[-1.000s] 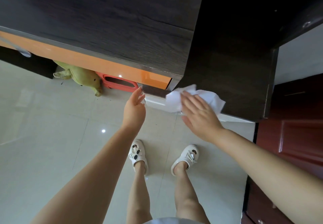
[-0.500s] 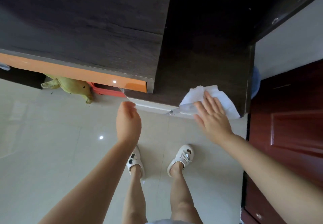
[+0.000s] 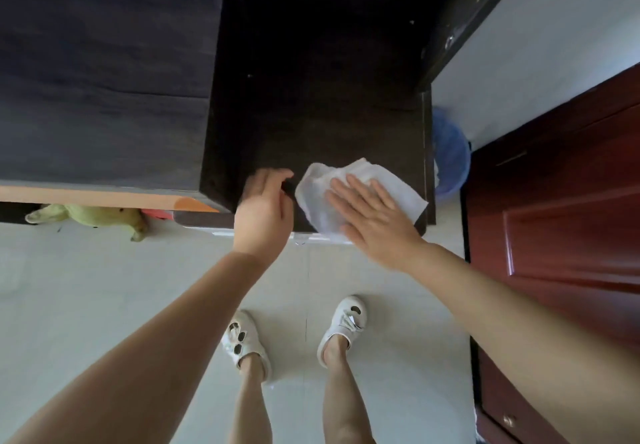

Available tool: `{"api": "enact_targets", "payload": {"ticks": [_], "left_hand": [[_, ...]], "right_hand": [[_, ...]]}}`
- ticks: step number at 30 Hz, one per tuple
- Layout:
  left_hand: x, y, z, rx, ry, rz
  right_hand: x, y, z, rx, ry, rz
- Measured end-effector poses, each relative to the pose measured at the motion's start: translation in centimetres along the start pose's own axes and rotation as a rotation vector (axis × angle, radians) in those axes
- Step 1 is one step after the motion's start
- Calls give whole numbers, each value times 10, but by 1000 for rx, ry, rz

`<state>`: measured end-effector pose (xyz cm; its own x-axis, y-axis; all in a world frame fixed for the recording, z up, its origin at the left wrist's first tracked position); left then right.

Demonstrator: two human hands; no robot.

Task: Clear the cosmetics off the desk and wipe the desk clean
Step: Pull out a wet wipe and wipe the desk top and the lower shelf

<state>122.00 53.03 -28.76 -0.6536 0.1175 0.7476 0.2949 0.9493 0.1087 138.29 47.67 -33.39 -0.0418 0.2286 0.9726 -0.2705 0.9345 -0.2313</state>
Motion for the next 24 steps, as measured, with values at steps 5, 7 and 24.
{"api": "enact_targets", "payload": {"ticks": [5,7,24], "left_hand": [[-16,8,9,-114,230,26],[-19,11,13,-148,294,36],[-23,19,19,-167,377,122]], "right_hand": [[-2,-8,-84,-229,69,25],[7,16,-101,-332,149,20],[20,8,-100,-581,141,31]]}}
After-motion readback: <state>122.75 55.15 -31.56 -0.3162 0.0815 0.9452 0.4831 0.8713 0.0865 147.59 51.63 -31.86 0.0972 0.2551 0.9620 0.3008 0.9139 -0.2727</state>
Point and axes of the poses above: each hand's wrist, its own y-axis towards the middle knuckle, its own x-axis out of the back of the hand, z = x × y, the point moved 7 cm from there along y, towards the middle knuckle, and after that the axes turned 8 degrees about -x, right-handed, at the moved point
